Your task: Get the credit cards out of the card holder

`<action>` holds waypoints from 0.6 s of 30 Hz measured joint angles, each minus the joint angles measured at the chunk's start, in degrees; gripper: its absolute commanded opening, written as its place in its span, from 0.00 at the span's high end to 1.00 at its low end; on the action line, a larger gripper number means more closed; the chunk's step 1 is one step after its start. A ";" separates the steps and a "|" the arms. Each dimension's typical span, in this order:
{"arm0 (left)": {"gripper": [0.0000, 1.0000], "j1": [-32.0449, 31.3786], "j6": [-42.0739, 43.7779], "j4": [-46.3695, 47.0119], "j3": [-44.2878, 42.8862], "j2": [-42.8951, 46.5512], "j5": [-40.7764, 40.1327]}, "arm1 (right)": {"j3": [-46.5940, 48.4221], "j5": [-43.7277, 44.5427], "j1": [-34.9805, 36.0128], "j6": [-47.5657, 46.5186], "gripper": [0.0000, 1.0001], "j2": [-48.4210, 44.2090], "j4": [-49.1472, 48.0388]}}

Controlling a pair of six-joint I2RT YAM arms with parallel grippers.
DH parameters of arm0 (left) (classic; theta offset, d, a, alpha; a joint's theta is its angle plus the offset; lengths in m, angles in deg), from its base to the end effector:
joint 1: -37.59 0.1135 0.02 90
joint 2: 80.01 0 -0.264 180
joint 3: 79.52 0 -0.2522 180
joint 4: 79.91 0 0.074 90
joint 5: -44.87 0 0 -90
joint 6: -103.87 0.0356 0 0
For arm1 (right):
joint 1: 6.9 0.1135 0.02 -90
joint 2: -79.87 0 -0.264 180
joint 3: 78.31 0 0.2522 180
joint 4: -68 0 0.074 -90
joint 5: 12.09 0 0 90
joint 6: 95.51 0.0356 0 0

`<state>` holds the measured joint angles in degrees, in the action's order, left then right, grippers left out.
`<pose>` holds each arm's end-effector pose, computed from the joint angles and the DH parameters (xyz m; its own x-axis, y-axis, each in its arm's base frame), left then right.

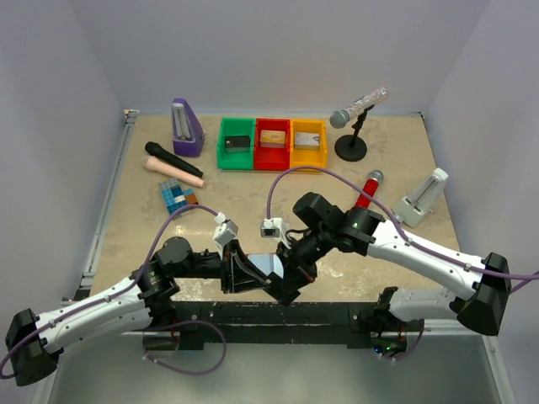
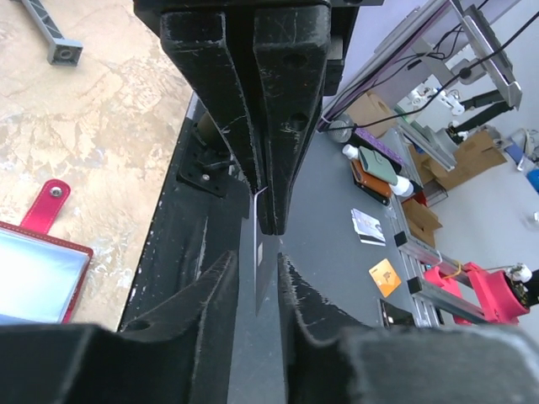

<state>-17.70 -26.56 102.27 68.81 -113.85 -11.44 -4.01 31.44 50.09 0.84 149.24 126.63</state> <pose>0.0728 -0.1398 0.2510 -0.6483 -0.0117 -0.7613 0.7611 0.0135 -0.6484 0.1072 0.2124 0.3028 -0.5261 -0.6700 -0.5238 -0.7578 0.0899 0.6462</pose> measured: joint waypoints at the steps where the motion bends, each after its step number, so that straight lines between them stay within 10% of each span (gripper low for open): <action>1: 0.74 0.00 0.00 0.13 0.02 -0.17 0.26 | 0.00 0.02 0.00 0.00 1.00 0.04 0.02; 18: 1.00 0.00 -0.37 1.81 0.70 -0.94 1.97 | 0.52 -0.20 0.11 -1.05 0.92 0.94 1.33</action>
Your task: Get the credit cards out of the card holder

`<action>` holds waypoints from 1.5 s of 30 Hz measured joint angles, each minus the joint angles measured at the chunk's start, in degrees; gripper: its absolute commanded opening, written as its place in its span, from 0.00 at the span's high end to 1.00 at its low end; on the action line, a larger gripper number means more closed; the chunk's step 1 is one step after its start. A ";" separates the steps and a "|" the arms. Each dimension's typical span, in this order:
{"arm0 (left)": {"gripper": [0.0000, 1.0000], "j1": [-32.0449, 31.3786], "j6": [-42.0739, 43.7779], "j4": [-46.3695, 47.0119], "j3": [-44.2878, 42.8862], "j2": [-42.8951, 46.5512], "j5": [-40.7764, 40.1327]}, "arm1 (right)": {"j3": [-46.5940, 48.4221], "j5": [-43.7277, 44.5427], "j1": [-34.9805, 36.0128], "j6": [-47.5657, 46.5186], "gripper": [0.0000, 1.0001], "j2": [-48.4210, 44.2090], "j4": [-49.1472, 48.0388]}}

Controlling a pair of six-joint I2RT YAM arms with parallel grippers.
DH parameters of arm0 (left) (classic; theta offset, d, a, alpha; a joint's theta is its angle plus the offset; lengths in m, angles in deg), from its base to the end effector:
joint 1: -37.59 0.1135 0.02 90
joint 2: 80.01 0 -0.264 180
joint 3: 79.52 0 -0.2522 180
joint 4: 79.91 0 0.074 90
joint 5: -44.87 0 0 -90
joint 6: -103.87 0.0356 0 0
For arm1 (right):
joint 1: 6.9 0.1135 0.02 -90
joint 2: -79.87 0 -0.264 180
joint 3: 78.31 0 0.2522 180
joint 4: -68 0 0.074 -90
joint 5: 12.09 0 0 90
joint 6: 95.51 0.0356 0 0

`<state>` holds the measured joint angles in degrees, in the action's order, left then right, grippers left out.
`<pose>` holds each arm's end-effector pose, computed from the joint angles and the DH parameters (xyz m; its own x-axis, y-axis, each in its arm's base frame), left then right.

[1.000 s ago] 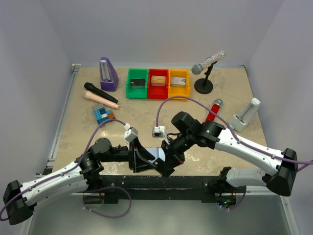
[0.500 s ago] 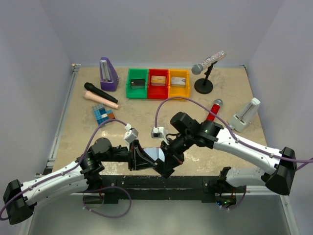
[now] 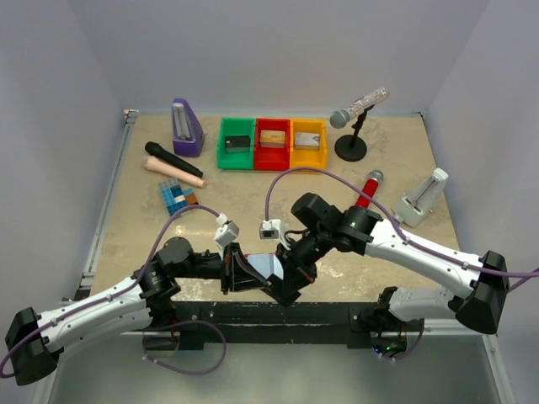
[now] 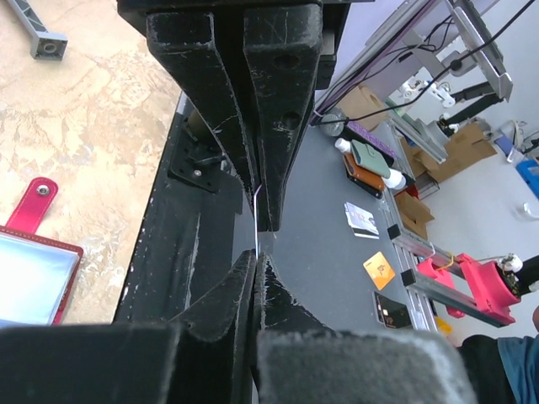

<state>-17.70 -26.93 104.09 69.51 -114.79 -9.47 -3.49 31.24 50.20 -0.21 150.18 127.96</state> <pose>0.0728 -0.1415 0.2477 -0.6519 0.0088 -0.7583 0.7581 -0.0143 -0.6520 0.1077 0.2141 0.3008 -0.5194 -0.6861 -0.5094 -0.7555 0.0901 0.6489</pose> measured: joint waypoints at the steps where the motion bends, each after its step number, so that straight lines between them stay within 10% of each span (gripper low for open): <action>1: 1.00 0.00 -0.04 0.22 0.07 -0.07 0.09 | 0.00 0.00 0.00 -0.02 0.75 0.04 0.07; 6: 1.00 0.00 -0.24 1.05 0.87 0.11 -0.22 | 0.02 1.97 0.00 0.11 0.46 -0.22 0.02; 18: 1.00 14.14 -6.62 -10.19 3.82 8.13 -21.20 | -1.20 26.62 -4.72 6.27 0.42 -21.11 -0.52; 31: 1.00 37.29 -9.09 -15.47 -17.18 -32.92 -20.85 | -13.60 31.78 -4.61 15.26 0.44 -25.44 -7.39; 45: 1.00 45.79 -3.06 -14.97 -26.97 -50.90 -19.50 | -15.89 29.14 -4.59 15.61 0.44 -25.66 -12.07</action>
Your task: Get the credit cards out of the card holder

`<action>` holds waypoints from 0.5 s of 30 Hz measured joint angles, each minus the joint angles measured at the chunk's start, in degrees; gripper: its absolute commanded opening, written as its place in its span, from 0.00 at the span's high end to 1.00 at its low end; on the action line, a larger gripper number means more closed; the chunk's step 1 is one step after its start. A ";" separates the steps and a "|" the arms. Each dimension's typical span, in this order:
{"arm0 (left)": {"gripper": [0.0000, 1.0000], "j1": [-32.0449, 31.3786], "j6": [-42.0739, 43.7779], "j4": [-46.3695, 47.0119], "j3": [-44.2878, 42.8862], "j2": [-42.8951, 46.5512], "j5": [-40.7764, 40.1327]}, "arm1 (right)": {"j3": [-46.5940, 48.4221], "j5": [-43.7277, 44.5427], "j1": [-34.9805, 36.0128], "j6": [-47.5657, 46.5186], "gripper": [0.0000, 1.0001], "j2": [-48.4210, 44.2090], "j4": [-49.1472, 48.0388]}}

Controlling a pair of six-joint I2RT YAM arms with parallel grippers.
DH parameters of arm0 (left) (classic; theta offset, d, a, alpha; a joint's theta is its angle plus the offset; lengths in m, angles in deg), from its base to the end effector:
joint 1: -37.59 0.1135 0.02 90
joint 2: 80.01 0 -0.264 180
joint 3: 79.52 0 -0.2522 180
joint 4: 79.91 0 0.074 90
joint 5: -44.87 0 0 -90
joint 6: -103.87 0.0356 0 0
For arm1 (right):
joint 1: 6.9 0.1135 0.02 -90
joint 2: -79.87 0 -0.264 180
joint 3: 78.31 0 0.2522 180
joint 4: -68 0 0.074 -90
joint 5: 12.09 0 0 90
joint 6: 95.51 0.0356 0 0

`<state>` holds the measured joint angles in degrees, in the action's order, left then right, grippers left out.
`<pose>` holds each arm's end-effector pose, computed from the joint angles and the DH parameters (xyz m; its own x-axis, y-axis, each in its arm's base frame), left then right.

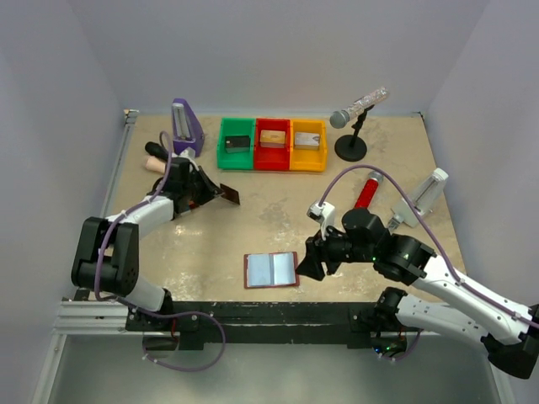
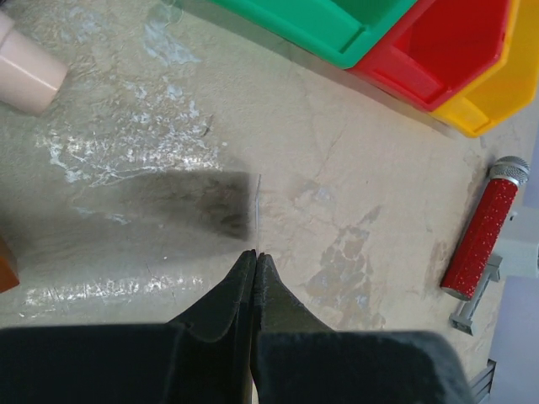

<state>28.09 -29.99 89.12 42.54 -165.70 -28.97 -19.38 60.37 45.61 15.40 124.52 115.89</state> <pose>0.3019 -0.0606 0.1916 -0.7031 -0.5571 -0.4419 -0.1587 0.7287 -0.6661 0.0928 0.1386 0.3015 -0.6392 -0.2742 -0.7184 -0.7292 0.5128 0.4531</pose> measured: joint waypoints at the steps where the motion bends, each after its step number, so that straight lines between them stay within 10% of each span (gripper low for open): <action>1: 1.00 0.00 0.11 0.09 -0.24 -0.94 0.02 | -0.24 -0.07 0.00 -0.13 0.44 0.09 -0.24; 15: 1.00 2.03 1.70 1.11 -3.39 -6.54 0.15 | -1.42 -0.68 0.09 -1.03 0.44 1.27 -1.97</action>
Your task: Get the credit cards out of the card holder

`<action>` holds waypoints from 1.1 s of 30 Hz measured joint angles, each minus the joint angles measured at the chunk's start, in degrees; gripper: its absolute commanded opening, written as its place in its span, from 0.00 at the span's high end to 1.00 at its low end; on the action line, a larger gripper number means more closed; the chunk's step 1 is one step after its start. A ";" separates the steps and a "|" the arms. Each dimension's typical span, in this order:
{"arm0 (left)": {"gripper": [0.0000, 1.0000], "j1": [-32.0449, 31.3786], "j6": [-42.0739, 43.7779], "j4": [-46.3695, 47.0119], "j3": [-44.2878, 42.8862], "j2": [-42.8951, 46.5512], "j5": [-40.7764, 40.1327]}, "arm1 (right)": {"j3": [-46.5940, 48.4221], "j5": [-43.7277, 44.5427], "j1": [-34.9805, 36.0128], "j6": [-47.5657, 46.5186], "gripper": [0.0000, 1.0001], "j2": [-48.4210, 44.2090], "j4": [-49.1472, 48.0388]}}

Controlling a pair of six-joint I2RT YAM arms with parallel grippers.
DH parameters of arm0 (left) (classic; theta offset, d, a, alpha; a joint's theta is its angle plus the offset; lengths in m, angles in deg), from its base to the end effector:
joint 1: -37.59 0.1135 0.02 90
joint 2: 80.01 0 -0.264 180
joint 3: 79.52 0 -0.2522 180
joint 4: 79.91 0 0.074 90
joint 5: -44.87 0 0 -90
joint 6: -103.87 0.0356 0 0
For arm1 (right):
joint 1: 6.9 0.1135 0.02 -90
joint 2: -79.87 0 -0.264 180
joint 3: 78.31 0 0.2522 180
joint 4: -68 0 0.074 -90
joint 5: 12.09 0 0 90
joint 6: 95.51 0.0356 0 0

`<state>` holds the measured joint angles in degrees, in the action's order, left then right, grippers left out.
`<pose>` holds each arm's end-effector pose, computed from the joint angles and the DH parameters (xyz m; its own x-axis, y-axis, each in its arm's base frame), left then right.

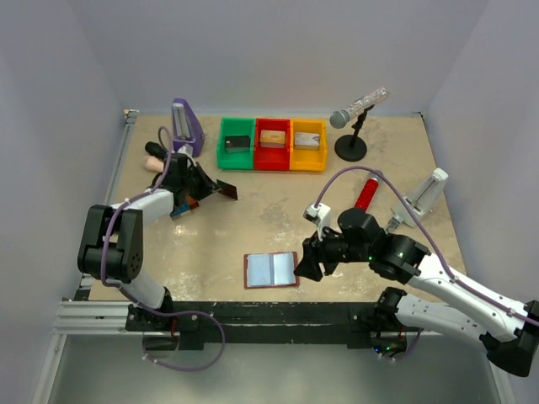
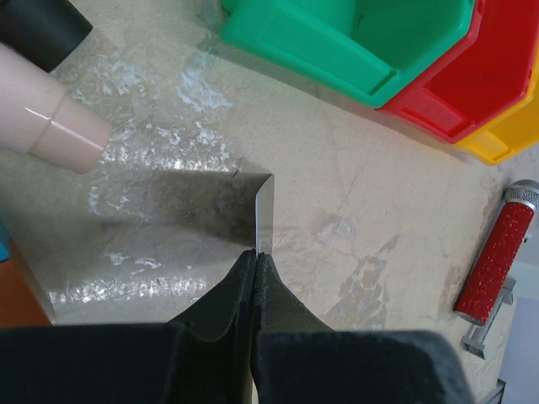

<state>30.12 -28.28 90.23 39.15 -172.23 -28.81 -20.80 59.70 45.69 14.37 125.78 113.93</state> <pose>0.3245 -0.0526 0.1772 -0.7052 -0.5571 -0.4386 -0.1853 0.7419 -0.6444 0.0959 0.1437 0.2930 -0.6321 -0.2947 -0.7167 -0.7405 0.5023 0.4466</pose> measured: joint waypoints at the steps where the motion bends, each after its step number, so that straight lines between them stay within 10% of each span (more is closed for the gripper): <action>1: 0.99 0.33 0.02 0.17 -0.24 -0.46 0.13 | -0.15 -0.31 0.00 0.00 0.44 0.24 -0.02; 10: 0.72 1.60 1.68 0.70 -1.77 -3.02 1.73 | -0.39 -0.81 0.00 -0.44 0.44 0.96 -0.09; 29: 0.64 2.54 2.82 -3.52 -3.69 -2.19 1.29 | -0.39 0.24 0.00 -0.70 0.41 0.98 0.09; 33: 0.61 1.31 1.90 -3.37 -0.22 4.74 -1.92 | -0.96 5.49 0.00 1.07 0.23 1.92 -0.04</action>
<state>31.43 -26.38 86.86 38.93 -167.49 -30.74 -21.76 65.18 45.69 15.44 127.71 113.88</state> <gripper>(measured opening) 0.370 0.623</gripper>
